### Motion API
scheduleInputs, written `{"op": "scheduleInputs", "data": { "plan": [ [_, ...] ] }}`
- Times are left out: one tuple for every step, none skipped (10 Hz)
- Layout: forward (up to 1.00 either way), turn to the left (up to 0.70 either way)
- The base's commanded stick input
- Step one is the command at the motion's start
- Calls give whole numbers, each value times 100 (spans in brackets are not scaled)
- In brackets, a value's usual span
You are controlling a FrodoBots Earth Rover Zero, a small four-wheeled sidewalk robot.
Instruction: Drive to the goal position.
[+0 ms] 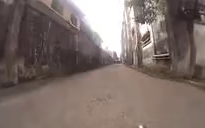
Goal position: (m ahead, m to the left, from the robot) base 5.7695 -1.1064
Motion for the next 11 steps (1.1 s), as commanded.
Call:
{"op": "scheduleInputs", "data": {
  "plan": [
    [70, 0],
    [70, 0],
    [70, 0],
    [70, 0],
    [70, 0],
    [70, 0],
    [70, 0],
    [70, 0],
    [70, 0],
    [70, 0],
    [70, 0]
  ]
}}
